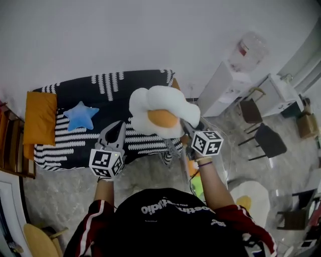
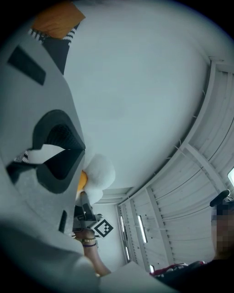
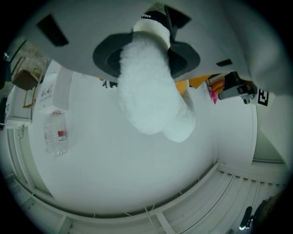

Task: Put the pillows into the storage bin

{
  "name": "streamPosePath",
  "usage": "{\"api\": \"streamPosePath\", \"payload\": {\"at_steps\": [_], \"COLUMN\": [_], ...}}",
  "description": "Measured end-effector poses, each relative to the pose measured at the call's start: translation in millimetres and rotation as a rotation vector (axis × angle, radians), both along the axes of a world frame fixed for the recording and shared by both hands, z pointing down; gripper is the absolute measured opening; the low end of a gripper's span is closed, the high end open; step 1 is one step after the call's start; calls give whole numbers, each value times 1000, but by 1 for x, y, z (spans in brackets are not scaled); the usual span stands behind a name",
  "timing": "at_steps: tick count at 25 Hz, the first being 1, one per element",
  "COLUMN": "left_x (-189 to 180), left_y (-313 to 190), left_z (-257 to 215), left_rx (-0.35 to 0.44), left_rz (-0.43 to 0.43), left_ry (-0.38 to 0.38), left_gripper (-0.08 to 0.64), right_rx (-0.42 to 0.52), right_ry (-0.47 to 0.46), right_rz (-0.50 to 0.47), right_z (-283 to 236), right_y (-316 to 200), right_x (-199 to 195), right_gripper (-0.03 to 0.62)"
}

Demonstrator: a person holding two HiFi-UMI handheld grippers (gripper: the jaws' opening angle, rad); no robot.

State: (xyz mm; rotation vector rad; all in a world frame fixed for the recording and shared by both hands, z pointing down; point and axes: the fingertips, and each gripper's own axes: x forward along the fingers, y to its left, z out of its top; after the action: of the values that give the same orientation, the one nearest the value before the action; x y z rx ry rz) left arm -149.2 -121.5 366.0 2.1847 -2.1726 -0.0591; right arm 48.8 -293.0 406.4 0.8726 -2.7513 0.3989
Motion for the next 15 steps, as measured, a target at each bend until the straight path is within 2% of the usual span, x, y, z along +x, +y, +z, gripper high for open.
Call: {"api": "streamPosePath", "payload": {"at_steps": [8, 15], "left_x": [97, 208], "left_y": [-49, -83], "left_z": [-1, 6], "left_rx": [-11, -30], "left_rz": [151, 305], "left_ry": [-7, -18], "left_gripper": [3, 3], "right_rx": [-18, -54], "right_ry": [-19, -26], "right_rz": [147, 302], "right_z": [3, 18], "right_y": [-15, -14], "right_x": [115, 242], "right_gripper": [183, 184]}}
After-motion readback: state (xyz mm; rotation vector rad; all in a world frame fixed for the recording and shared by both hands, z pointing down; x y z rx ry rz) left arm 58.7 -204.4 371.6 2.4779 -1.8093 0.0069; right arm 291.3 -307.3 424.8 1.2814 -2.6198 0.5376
